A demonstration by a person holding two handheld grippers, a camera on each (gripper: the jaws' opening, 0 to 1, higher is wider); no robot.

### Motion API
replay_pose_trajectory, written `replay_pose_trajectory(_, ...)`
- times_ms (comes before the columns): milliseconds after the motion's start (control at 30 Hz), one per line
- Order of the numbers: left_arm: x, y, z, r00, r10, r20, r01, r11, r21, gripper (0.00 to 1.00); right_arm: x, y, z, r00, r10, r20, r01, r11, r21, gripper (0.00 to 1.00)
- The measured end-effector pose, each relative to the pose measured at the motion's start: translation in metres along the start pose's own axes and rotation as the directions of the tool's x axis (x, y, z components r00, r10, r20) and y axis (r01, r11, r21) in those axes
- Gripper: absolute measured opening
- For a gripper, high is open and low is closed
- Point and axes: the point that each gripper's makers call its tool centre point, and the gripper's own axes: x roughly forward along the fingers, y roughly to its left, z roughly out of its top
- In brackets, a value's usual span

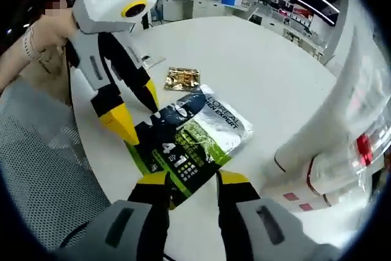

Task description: Arrange the skincare products in the storage area until every visible bottle or jar stands upright without overlapping.

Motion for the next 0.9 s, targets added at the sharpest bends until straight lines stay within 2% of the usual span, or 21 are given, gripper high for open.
replay_pose_trajectory(33,0.001,-0.002,0.0,1.0,-0.006,-0.001,0.006,1.0,0.002,0.34,0.004,0.011,-0.003,0.998,0.053,-0.019,-0.053,0.999,-0.003,0.37)
replay_pose_trajectory(67,0.002,-0.004,0.0,1.0,-0.013,-0.004,0.013,1.0,0.009,0.34,0.005,0.015,-0.005,0.997,0.065,-0.037,-0.066,0.998,-0.01,0.41)
replay_pose_trajectory(200,0.004,-0.008,0.003,1.0,-0.021,0.003,0.02,1.0,0.023,0.35,0.009,0.016,-0.02,0.992,0.046,-0.119,-0.057,0.994,-0.093,0.47)
replay_pose_trajectory(233,0.004,-0.009,0.004,1.0,-0.021,0.005,0.02,0.999,0.027,0.37,0.009,0.016,-0.012,0.996,0.056,-0.07,-0.06,0.997,-0.058,0.47)
replay_pose_trajectory(333,0.007,-0.011,0.009,0.999,-0.031,0.026,0.029,0.998,0.057,0.39,0.009,0.011,-0.016,0.995,0.037,-0.088,-0.042,0.997,-0.057,0.47)
replay_pose_trajectory(400,0.009,-0.015,0.014,0.998,-0.044,0.042,0.041,0.996,0.08,0.4,0.009,0.009,-0.016,0.996,0.038,-0.079,-0.039,0.999,-0.013,0.47)
replay_pose_trajectory(567,0.013,-0.017,0.023,0.996,-0.042,0.082,0.031,0.991,0.127,0.43,0.006,0.0,-0.021,0.996,0.008,-0.089,-0.007,1.0,0.014,0.46)
replay_pose_trajectory(700,0.014,-0.029,0.033,0.986,-0.106,0.131,0.093,0.99,0.102,0.44,0.005,-0.002,-0.022,0.996,0.004,-0.091,-0.001,1.0,0.029,0.45)
replay_pose_trajectory(767,0.012,-0.028,0.033,0.988,-0.091,0.125,0.078,0.991,0.107,0.45,0.005,-0.002,-0.022,0.996,0.003,-0.092,0.0,0.999,0.033,0.44)
replay_pose_trajectory(833,0.01,-0.018,0.035,0.99,-0.039,0.138,0.023,0.992,0.121,0.48,0.004,-0.004,-0.023,0.996,-0.003,-0.095,0.007,0.999,0.041,0.43)
replay_pose_trajectory(900,0.009,-0.012,0.033,0.991,-0.034,0.128,0.02,0.995,0.102,0.49,0.004,-0.006,-0.024,0.995,-0.007,-0.097,0.012,0.999,0.052,0.43)
